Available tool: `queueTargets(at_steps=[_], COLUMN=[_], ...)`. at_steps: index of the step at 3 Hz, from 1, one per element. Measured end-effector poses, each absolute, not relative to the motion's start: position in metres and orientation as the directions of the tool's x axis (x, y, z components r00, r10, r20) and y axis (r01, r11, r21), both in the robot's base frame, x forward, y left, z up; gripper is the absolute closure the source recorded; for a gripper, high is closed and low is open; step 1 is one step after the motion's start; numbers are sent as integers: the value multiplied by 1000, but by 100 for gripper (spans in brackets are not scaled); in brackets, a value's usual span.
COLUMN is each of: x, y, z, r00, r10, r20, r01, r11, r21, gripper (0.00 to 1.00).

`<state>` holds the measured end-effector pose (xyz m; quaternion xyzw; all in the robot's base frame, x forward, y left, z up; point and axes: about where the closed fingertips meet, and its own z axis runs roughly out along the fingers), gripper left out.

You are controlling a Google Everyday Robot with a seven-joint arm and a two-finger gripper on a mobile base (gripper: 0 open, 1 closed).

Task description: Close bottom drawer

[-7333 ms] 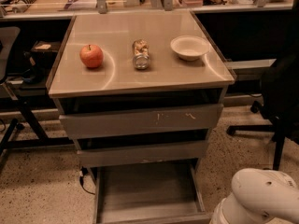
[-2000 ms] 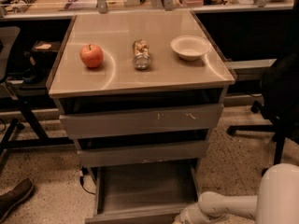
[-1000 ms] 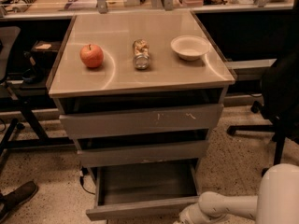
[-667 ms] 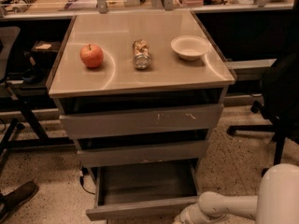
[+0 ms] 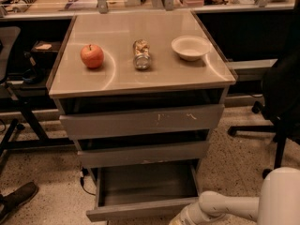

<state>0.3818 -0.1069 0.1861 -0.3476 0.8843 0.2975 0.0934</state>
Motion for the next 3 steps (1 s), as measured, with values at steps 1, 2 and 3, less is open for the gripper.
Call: queueTargets(at_steps=[1,2,3], x=[394,404,414], y=[-100,-93,-88], z=[181,177,175], r00=[-724,-711,-698], r10=[-560,-566,-576], r20=[-404,-417,-425], r01=[-690,-702,-715], r11=[561,546,533], r21=[458,457,453], gripper=[100,100,100])
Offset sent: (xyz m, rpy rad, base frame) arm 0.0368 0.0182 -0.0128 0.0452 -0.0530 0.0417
